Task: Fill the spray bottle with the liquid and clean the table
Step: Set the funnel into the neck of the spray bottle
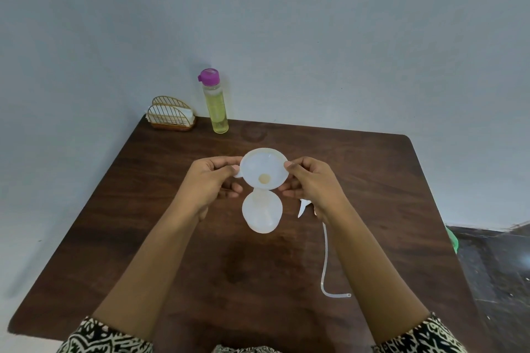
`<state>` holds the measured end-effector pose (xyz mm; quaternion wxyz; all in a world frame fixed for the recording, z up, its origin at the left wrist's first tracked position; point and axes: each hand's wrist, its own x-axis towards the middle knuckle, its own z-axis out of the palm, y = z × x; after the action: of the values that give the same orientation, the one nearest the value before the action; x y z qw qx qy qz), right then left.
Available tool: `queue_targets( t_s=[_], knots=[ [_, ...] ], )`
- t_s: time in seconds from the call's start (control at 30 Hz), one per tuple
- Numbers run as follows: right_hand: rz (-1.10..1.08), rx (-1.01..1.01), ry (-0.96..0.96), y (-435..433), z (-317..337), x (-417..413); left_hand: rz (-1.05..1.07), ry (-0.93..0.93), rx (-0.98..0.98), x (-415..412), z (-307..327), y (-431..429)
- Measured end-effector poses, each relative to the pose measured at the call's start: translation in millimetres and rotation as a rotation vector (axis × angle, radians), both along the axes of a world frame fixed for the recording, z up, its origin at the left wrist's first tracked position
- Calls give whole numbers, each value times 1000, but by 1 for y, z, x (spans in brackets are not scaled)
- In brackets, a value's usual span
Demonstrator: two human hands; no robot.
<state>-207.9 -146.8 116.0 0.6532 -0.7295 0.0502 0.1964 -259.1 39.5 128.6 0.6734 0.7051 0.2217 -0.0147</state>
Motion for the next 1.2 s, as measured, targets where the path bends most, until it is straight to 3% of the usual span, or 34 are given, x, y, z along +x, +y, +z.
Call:
queue_targets(
  t_s=[1.2],
  knots=[
    [81,-140,77,-1,-14,-2,-55,59,10,1,-34,3]
  ],
)
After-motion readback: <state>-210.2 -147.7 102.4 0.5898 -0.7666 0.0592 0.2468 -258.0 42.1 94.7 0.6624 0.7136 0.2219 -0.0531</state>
